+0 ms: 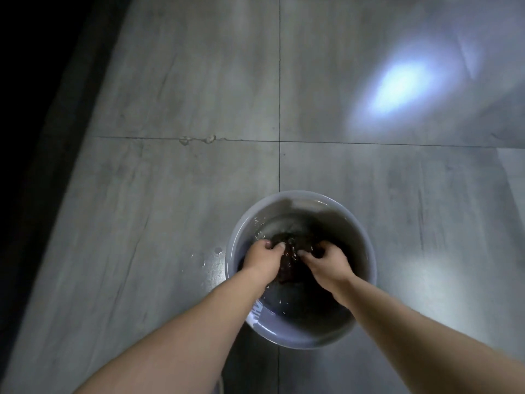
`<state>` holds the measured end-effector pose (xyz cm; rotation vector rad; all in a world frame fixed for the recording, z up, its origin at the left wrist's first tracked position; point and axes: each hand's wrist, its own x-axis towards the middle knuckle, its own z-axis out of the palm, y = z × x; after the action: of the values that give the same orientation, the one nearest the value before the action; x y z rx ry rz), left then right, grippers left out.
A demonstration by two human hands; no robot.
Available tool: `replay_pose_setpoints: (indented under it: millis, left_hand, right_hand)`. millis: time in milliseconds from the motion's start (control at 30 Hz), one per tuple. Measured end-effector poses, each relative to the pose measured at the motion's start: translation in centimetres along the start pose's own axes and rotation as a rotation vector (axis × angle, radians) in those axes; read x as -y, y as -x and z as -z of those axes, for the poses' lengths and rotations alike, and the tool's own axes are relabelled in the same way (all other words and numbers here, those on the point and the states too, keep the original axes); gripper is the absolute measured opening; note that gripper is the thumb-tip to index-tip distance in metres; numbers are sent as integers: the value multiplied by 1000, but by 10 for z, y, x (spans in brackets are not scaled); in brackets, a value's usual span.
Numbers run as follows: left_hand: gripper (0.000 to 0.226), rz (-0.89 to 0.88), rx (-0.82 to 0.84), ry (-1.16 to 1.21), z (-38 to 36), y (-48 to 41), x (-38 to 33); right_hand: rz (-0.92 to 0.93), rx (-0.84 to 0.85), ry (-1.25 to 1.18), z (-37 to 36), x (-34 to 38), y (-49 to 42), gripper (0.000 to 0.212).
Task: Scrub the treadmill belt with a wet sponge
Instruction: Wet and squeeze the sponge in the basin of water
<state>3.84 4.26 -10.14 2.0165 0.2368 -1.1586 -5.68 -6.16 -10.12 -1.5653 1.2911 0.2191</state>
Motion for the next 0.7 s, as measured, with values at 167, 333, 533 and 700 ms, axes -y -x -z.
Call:
replay_pose_setpoints:
  millis: [167, 333, 533, 700]
  left_hand:
    - [30, 42, 77, 359, -2, 22, -23]
    - [28, 88, 196, 517, -7, 39, -41]
    - [47, 60, 363, 500, 19, 34, -39]
    - [76, -73, 615, 429, 39, 35, -40]
  right_hand:
    - [-25, 61, -295, 20, 22, 19, 6]
    - [-52, 106, -490, 28, 42, 37, 19]
    - [-31, 225, -506, 43, 47, 32, 25]
    - [-34, 199, -565, 41, 39, 28, 19]
